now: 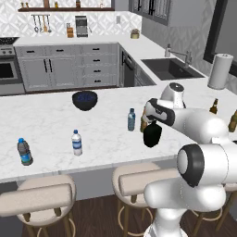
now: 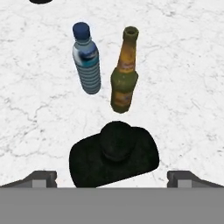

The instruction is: Move the plastic bottles in the middle to the plastics group, and the glass bottles in the middle to the glass group.

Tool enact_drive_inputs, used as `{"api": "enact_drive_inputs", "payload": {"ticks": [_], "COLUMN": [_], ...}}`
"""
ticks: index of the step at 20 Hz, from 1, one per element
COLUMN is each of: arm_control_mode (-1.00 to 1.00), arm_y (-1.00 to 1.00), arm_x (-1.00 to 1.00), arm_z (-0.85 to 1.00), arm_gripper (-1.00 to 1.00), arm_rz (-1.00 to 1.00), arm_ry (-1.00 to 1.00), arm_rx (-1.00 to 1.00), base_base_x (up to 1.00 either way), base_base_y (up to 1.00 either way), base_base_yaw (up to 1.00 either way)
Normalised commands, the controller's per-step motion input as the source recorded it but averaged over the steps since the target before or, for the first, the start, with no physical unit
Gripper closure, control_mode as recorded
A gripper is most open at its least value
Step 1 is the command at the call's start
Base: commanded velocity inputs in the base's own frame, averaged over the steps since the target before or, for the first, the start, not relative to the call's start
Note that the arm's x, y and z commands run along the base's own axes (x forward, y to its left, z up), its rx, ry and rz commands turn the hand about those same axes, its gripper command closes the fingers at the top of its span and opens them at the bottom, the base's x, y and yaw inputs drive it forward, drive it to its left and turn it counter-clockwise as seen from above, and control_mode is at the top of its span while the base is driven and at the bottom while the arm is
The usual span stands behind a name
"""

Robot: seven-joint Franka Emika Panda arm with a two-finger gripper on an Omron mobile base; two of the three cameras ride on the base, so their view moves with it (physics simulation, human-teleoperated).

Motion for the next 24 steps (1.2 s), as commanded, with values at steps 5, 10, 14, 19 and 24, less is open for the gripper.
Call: {"api": "enact_drive_inputs", "payload": {"ticks": [5, 10, 14, 19, 24], "arm_control_mode": [-1.0, -1.0, -1.0, -1.0, -1.0], "arm_y": [0.0, 0.0, 0.0, 0.0, 0.0], "arm_x": [0.09, 0.01, 0.05, 0.09, 0.09], "arm_z": [-0.03, -0.15, -0.2, -0.11, 0.0], "arm_gripper": [-1.0, -1.0, -1.0, -1.0, -1.0], "arm_rz": [0.0, 0.0, 0.0, 0.0, 0.0], "arm_ry": [0.0, 0.0, 0.0, 0.0, 0.0], "arm_rx": [0.0, 0.0, 0.0, 0.0, 0.0], "base_base_x": [0.0, 0.0, 0.0, 0.0, 0.0], "base_base_y": [0.0, 0.0, 0.0, 0.0, 0.0], "base_base_yaw": [0.0, 0.0, 0.0, 0.0, 0.0]}}
